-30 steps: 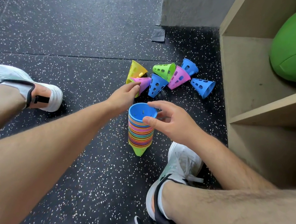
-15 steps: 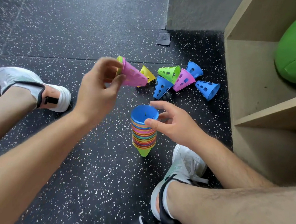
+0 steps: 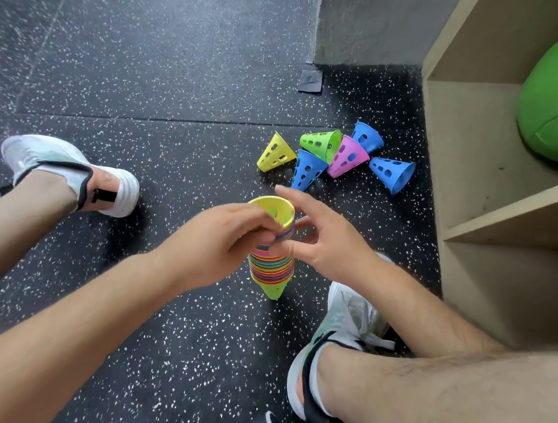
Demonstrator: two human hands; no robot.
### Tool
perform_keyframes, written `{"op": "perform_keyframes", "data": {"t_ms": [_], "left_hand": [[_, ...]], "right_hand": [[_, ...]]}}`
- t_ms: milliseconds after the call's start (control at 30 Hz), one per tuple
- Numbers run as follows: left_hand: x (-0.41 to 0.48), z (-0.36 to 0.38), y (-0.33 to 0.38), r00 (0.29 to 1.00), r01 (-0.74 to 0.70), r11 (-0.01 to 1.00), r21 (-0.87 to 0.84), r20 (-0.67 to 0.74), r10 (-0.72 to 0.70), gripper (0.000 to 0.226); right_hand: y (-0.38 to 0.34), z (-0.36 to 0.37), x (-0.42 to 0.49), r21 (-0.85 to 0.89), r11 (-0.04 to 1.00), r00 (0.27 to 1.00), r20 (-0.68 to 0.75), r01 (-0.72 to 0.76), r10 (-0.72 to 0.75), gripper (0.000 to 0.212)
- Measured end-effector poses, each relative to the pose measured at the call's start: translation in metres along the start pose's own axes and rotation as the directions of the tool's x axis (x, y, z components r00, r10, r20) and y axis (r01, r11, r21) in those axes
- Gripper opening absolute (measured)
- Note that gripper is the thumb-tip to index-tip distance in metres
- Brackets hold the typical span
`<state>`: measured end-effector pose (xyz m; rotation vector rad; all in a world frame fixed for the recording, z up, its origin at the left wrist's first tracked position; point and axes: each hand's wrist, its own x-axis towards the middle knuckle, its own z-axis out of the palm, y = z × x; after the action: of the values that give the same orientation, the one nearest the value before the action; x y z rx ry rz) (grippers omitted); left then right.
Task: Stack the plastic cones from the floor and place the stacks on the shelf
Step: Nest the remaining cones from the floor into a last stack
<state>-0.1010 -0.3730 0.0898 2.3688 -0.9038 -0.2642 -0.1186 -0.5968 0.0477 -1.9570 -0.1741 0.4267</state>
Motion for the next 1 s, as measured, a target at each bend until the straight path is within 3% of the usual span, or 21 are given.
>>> {"op": "perform_keyframes", "data": {"t_ms": [267,400,567,667,733,800,900,1000], "left_hand": [[0.021,-0.008,-0.003,0.985,0.133,0.973,-0.187,-0.083,-0.15,0.021],[0.066,-0.003,-0.024,0.945,0.27,0.909,-0.318,-0.094,-0.314,0.014],[0.128,0.014,-0.068,0.938,0.331,0.941,0.069,0.086,-0.336,0.043],[0.151,0.026,-0.089,0.903,0.299,0.908,0.293,0.222,-0.369,0.073],[0.16,0.033,-0.101,0.884,0.269,0.867,0.419,0.251,-0.395,0.08],[0.165,0.037,-0.109,0.904,0.253,0.845,0.471,0.197,-0.381,0.066],[0.162,0.033,-0.108,0.948,0.231,0.863,0.449,0.096,-0.303,0.018],[0.146,0.02,-0.098,0.965,0.242,0.901,0.36,0.013,-0.264,0.011]], "right_hand": [[0.007,-0.001,0.002,-0.045,0.999,1.0,-0.011,0.007,-0.007,0.071],[0.013,-0.005,0.001,-0.034,0.999,0.999,-0.025,-0.026,0.026,0.071],[0.016,-0.01,0.0,0.006,0.998,0.998,-0.026,-0.058,0.058,0.07],[0.018,-0.01,-0.001,0.012,0.998,0.998,-0.025,-0.055,0.055,0.069],[0.02,-0.011,-0.001,0.004,0.999,0.999,-0.028,-0.046,0.046,0.068],[0.021,-0.011,-0.001,-0.004,0.999,0.999,-0.025,-0.047,0.047,0.068],[0.022,-0.011,0.0,0.002,0.999,0.999,-0.023,-0.048,0.048,0.067],[0.019,-0.011,0.001,0.001,0.999,0.999,-0.017,-0.047,0.048,0.067]]}}
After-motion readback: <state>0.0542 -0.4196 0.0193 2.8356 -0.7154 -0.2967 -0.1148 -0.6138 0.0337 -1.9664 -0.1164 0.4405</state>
